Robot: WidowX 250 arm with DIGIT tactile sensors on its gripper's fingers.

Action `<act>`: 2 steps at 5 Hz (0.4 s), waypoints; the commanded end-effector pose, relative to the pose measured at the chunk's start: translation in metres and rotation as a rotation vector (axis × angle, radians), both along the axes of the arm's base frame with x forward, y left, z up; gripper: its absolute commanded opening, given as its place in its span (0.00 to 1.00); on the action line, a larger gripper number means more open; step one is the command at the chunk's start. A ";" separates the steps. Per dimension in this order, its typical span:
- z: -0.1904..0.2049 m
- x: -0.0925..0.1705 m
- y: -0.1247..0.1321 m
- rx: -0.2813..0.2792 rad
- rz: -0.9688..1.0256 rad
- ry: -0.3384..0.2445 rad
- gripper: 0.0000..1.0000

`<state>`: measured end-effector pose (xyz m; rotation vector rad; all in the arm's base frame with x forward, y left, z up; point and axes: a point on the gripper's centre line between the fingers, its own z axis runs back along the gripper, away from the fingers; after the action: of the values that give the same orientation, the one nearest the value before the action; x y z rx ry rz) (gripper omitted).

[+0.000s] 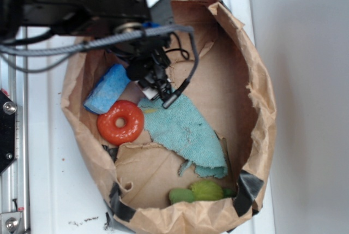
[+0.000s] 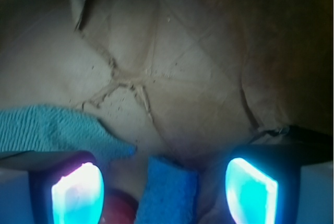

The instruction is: Grab the blue sponge.

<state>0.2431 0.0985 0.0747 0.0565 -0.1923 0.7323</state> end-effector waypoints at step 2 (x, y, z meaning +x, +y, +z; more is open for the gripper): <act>-0.024 -0.016 -0.011 0.102 0.060 -0.012 1.00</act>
<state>0.2304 0.0810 0.0432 0.1647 -0.2136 0.7644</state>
